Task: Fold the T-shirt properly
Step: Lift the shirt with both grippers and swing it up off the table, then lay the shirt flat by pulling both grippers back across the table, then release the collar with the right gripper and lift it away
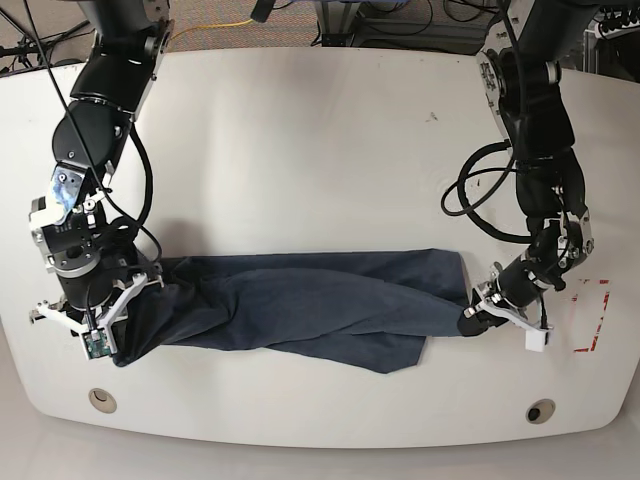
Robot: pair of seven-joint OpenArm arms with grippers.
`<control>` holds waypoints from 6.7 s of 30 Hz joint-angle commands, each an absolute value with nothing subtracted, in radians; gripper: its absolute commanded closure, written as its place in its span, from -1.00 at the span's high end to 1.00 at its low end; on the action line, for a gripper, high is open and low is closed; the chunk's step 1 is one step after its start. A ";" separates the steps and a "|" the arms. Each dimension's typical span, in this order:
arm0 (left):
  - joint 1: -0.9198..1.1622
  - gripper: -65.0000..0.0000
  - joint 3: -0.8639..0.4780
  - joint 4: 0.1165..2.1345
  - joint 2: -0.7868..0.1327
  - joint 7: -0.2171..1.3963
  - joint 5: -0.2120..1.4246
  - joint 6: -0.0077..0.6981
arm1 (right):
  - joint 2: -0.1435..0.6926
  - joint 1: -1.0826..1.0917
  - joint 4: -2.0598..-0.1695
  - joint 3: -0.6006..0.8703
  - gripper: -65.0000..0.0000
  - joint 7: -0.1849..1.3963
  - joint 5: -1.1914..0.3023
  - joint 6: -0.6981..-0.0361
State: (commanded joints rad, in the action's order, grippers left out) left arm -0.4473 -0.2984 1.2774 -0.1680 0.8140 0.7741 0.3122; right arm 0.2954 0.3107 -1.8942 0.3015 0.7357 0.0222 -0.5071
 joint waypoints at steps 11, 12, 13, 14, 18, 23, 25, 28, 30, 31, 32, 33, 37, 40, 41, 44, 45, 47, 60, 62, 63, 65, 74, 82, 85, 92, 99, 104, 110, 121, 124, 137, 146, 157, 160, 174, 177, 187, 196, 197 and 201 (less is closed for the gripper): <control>-0.472 -0.99 -0.308 1.303 -0.300 0.811 0.897 0.308 | 0.298 0.377 -1.894 0.300 -1.00 0.737 0.022 -0.507; -0.472 -0.99 -0.315 1.303 -0.306 0.811 0.900 0.308 | 0.298 0.378 -1.894 0.298 -1.00 0.737 0.022 -0.507; -0.473 -0.99 -0.321 1.303 -0.308 0.811 0.900 0.308 | 0.298 0.378 -1.894 0.298 -1.00 0.737 0.022 -0.507; -0.473 -0.99 -0.328 1.303 -0.306 0.811 0.901 0.308 | 0.298 0.378 -1.894 0.298 -1.00 0.737 0.022 -0.507; -0.475 -1.00 -0.348 1.328 -0.306 0.812 0.920 0.312 | 0.297 0.397 -1.894 0.297 -1.00 0.739 0.022 -0.507; -0.487 -1.00 -0.348 1.385 -0.331 0.814 0.918 0.312 | 0.297 0.443 -1.885 0.297 -1.00 0.742 0.022 -0.507; -0.499 -1.00 -0.348 1.392 -0.344 0.814 0.918 0.312 | 0.297 0.473 -1.857 0.292 -1.00 0.742 0.022 -0.507; -0.509 -1.00 -0.346 1.414 -0.363 0.814 0.921 0.312 | 0.306 0.529 -1.822 0.252 -1.00 0.742 0.024 -0.507; -0.510 -1.00 -0.349 1.448 -0.384 0.812 0.921 0.312 | 0.325 0.552 -1.821 0.234 -1.00 0.742 0.024 -0.507; -0.519 -1.00 -0.351 1.466 -0.395 0.812 0.923 0.312 | 0.332 0.562 -1.819 0.225 -1.00 0.742 0.024 -0.506; -0.544 -1.00 -0.351 1.478 -0.406 0.814 0.923 0.314 | 0.338 0.584 -1.816 0.213 -1.00 0.742 0.024 -0.506; -0.559 -1.00 -0.352 1.483 -0.410 0.814 0.923 0.314 | 0.341 0.604 -1.814 0.202 -1.00 0.742 0.024 -0.506; -0.631 -1.00 -0.354 1.486 -0.473 0.814 0.924 0.314 | 0.348 0.676 -1.796 0.145 -1.00 0.742 0.024 -0.506; -0.693 -1.00 -0.354 1.484 -0.503 0.814 0.924 0.314 | 0.364 0.750 -1.765 0.119 -1.00 0.743 0.024 -0.506; -0.714 -1.00 -0.354 1.484 -0.512 0.814 0.924 0.314 | 0.374 0.769 -1.759 0.108 -1.00 0.743 0.024 -0.506; -0.780 -1.00 -0.354 1.483 -0.553 0.814 0.924 0.314 | 0.395 0.831 -1.748 0.073 -1.00 0.743 0.024 -0.506; -0.803 -1.00 -0.354 1.480 -0.565 0.814 0.924 0.314 | 0.403 0.849 -1.744 0.065 -1.00 0.743 0.024 -0.506; -0.868 -1.00 -0.352 1.465 -0.584 0.814 0.924 0.314 | 0.410 0.905 -1.713 0.044 -1.00 0.743 0.024 -0.507; -0.860 -1.00 -0.334 1.403 -0.630 0.816 1.007 0.314 | 0.406 0.898 -1.770 0.064 -1.00 0.863 0.024 -0.561; -0.822 -1.00 -0.335 1.403 -0.630 0.816 1.026 0.314 | 0.401 0.829 -1.796 0.094 -1.00 0.863 0.024 -0.562; -0.803 -1.00 -0.335 1.405 -0.630 0.816 1.036 0.314 | 0.400 0.792 -1.807 0.108 -1.00 0.863 0.024 -0.562; -0.748 -1.00 -0.335 1.405 -0.630 0.816 1.059 0.314 | 0.397 0.730 -1.824 0.128 -1.00 0.863 0.019 -0.562; -0.469 -1.00 -0.384 1.514 -0.595 0.816 1.078 0.314 | 0.294 0.438 -1.933 0.282 -1.00 0.863 0.018 -0.564; -0.226 -1.00 -0.412 1.592 -0.575 0.816 1.078 0.314 | 0.180 0.254 -1.962 0.392 -1.00 0.863 0.015 -0.575; -0.131 -1.00 -0.438 1.639 -0.555 0.816 1.078 0.314 | 0.139 0.183 -1.974 0.427 -1.00 0.865 0.016 -0.622; 0.073 -1.00 -0.473 1.710 -0.549 0.816 1.078 0.314 | 0.048 0.062 -1.994 0.524 -1.00 0.865 0.016 -0.698; 0.257 -1.00 -0.526 1.756 -0.512 0.816 1.076 0.344 | -0.028 -0.056 -1.994 0.633 -1.00 0.865 -0.051 -0.698; 0.397 -1.00 -0.570 1.774 -0.509 0.816 1.075 0.372 | -0.030 -0.174 -1.994 0.654 -1.00 0.865 -0.200 -0.698; 0.535 -1.00 -0.667 1.773 -0.507 0.814 1.072 0.433 | -0.028 -0.326 -1.988 0.653 -1.00 0.865 -0.344 -0.698; 0.562 -1.00 -0.835 1.774 -0.478 0.814 0.935 0.568 | 0.027 -0.456 -1.923 0.611 -1.00 0.897 -0.496 -0.698; 0.550 -1.00 -0.839 1.768 -0.478 0.814 0.932 0.568 | 0.105 -0.450 -1.883 0.611 -1.00 0.980 -0.565 -0.698; 0.521 -1.00 -0.829 1.765 -0.478 0.814 0.929 0.568 | 0.334 -0.432 -1.662 0.608 -0.91 1.176 -0.929 -0.698; 0.487 -1.00 -0.763 1.765 -0.481 0.814 0.929 0.567 | 0.341 -0.427 -1.661 0.656 0.48 1.230 -1.066 -0.698; 0.467 -1.00 -0.750 1.765 -0.479 0.816 0.923 0.564 | 0.314 -0.245 -1.471 0.668 0.39 1.219 -1.030 -0.698; 0.463 -1.00 -0.728 1.765 -0.478 0.816 0.872 0.565 | 0.315 -0.182 -1.411 0.668 0.39 1.213 -1.032 -0.698; 0.430 -1.00 -0.725 1.770 -0.473 0.819 0.852 0.568 | 0.358 -0.071 -1.420 0.680 0.40 1.339 -1.251 -0.698; 0.414 -1.00 -0.728 1.768 -0.472 0.865 0.851 0.568 | 0.372 -0.071 -1.412 0.687 0.40 1.336 -1.191 -0.698; 0.387 -1.00 -0.720 1.768 -0.472 0.883 0.851 0.567 | 0.332 -0.085 -1.406 0.682 -0.24 1.313 -1.024 -0.698; 0.386 -1.00 -0.719 1.767 -0.470 0.883 0.851 0.565 | 0.262 -0.022 -1.374 0.679 -0.32 1.271 -0.737 -0.698; 0.386 -1.00 -0.719 1.767 -0.470 0.883 0.851 0.565 | 0.254 -0.005 -1.372 0.680 -0.31 1.265 -0.693 -0.698; 0.386 -1.00 -0.719 1.767 -0.470 0.883 0.851 0.565 | 0.246 0.068 -1.366 0.679 -0.29 1.199 -0.555 -0.698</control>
